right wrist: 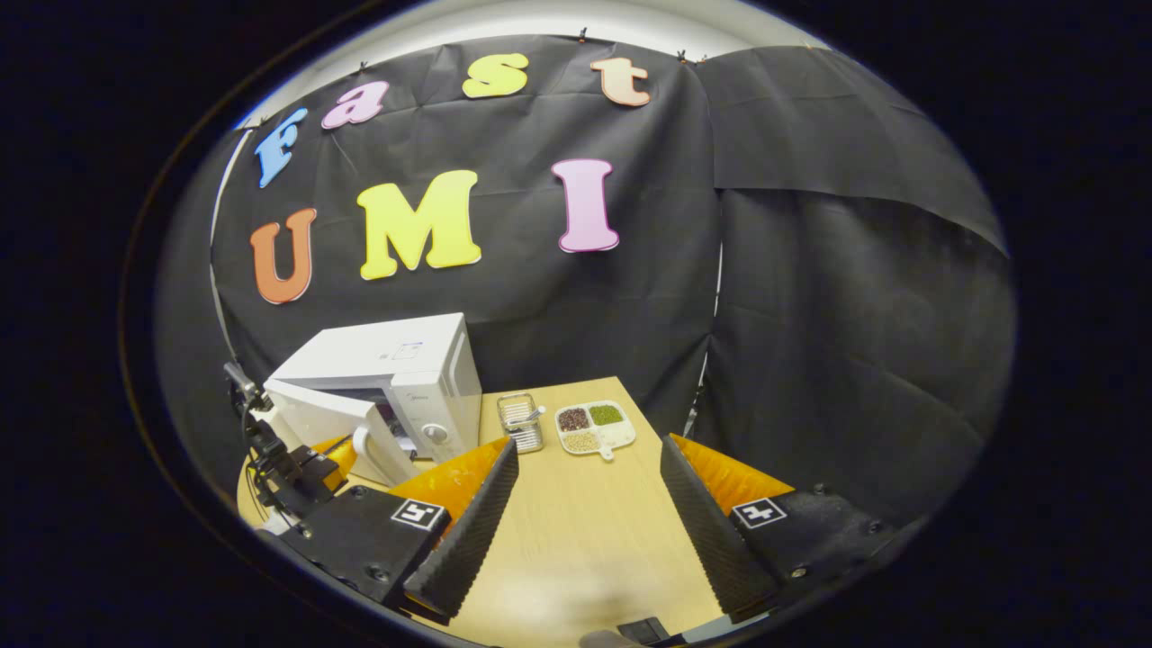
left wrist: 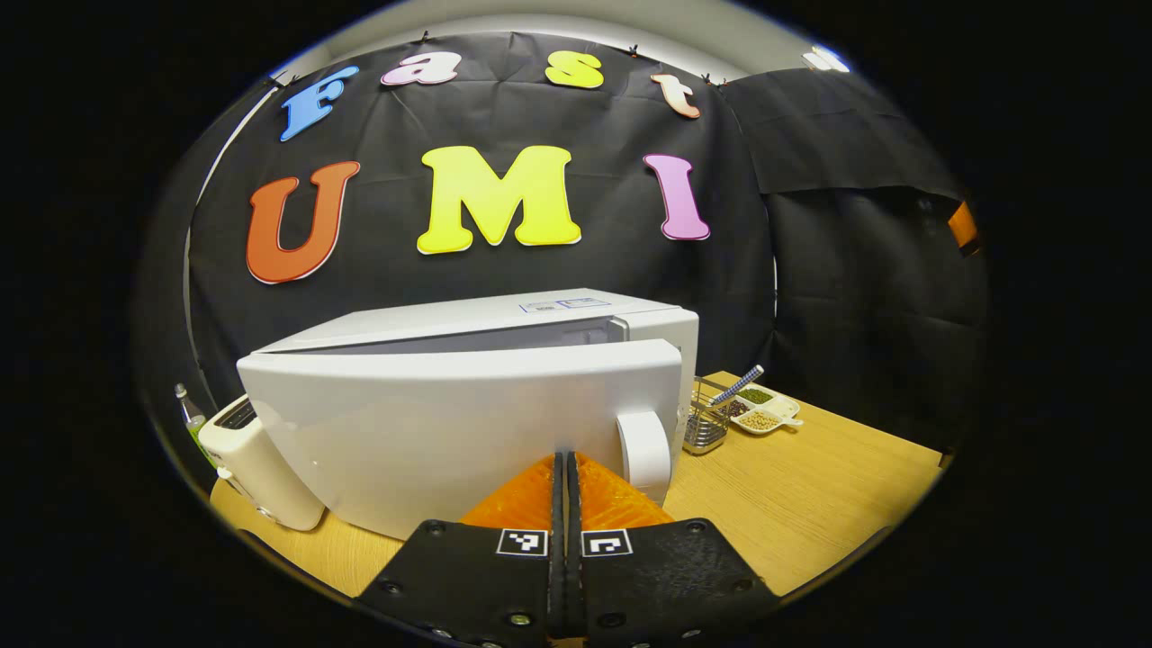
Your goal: Open the microwave oven with the left hand, put the food in, and close the microwave oven.
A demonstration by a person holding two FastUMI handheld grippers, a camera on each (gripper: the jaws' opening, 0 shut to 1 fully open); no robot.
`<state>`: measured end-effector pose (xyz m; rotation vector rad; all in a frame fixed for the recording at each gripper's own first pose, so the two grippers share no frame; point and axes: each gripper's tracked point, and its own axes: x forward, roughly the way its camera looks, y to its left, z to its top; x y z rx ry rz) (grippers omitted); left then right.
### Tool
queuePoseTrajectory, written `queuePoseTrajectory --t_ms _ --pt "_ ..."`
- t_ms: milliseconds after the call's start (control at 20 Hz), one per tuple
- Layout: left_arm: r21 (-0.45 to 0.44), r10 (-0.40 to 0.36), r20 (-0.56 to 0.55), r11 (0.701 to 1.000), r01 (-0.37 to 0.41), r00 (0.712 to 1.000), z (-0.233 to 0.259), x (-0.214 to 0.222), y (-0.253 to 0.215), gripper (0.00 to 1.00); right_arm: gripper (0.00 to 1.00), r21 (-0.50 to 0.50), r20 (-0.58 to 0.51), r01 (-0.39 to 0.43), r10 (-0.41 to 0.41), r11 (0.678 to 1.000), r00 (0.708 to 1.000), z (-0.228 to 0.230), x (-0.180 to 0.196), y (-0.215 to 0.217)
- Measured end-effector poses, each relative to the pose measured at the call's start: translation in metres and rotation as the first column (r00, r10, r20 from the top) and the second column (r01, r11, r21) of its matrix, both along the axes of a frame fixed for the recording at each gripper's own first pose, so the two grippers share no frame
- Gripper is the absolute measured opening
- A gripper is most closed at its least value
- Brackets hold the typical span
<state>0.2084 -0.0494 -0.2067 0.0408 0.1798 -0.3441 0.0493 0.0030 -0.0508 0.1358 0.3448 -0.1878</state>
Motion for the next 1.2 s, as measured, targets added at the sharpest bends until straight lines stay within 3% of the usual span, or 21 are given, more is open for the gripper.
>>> queuePoseTrajectory --t_ms 100,150,300,900,1200 --pt "0.001 0.007 -0.005 1.0 -0.007 1.0 -0.002 0.014 -0.002 0.0 0.92 0.009 -0.009 -0.004 0.004 1.0 1.0 -0.002 0.007 -0.002" --pt "-0.004 0.012 -0.008 1.0 -0.012 1.0 -0.002 0.021 -0.004 0.0 1.0 0.013 -0.013 -0.008 0.008 1.0 1.0 -0.003 0.008 -0.001" --pt "-0.01 0.03 -0.021 0.999 -0.031 0.999 -0.006 0.042 -0.007 0.0 1.0 0.013 -0.015 -0.014 0.014 1.0 1.0 -0.004 0.015 -0.001" --pt "-0.018 0.034 -0.014 0.999 -0.034 0.999 -0.005 0.048 -0.02 0.0 1.0 0.002 -0.013 -0.027 0.027 1.0 1.0 -0.002 0.007 -0.001" --pt "-0.006 0.095 -0.058 0.995 -0.095 0.994 -0.005 0.042 -0.009 0.0 1.0 0.007 -0.004 -0.027 0.028 1.0 1.0 0.0 -0.009 0.0"
